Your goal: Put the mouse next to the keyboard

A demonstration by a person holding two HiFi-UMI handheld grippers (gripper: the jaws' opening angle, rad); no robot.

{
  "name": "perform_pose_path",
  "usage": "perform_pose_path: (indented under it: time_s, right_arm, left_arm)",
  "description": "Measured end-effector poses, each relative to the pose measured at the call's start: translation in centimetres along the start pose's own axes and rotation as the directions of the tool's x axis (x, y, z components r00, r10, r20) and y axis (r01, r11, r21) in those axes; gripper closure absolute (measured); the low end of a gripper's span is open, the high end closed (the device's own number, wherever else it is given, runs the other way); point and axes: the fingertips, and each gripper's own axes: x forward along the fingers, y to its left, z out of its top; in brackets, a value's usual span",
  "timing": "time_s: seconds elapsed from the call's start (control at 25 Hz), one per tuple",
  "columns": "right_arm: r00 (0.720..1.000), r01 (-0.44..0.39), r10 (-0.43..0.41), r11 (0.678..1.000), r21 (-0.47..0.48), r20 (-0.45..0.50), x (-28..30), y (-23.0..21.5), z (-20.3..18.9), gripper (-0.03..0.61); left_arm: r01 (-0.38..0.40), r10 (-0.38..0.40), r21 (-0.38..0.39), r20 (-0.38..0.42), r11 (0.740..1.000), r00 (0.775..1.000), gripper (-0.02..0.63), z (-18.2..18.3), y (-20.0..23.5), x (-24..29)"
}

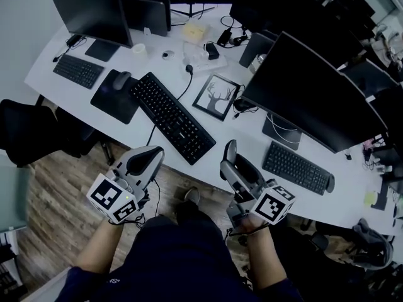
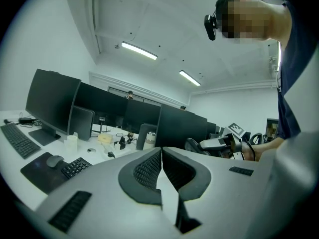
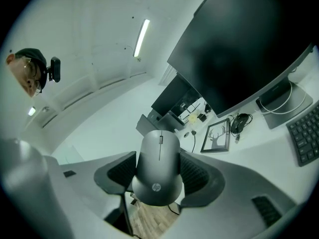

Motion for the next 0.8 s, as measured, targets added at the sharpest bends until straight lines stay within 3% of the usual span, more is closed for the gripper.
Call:
perform_pose_path:
  time_s: [0.8]
  right_arm:
    - [1.0,-0.002,0.002,1.0,0.009,-0.015,0.8,-4.9,3.4,0.299]
  left_arm:
    - [-0.017,0.017,0.003,-0.033,1.0,0.999,0.578,-0.1,0.3,5.6]
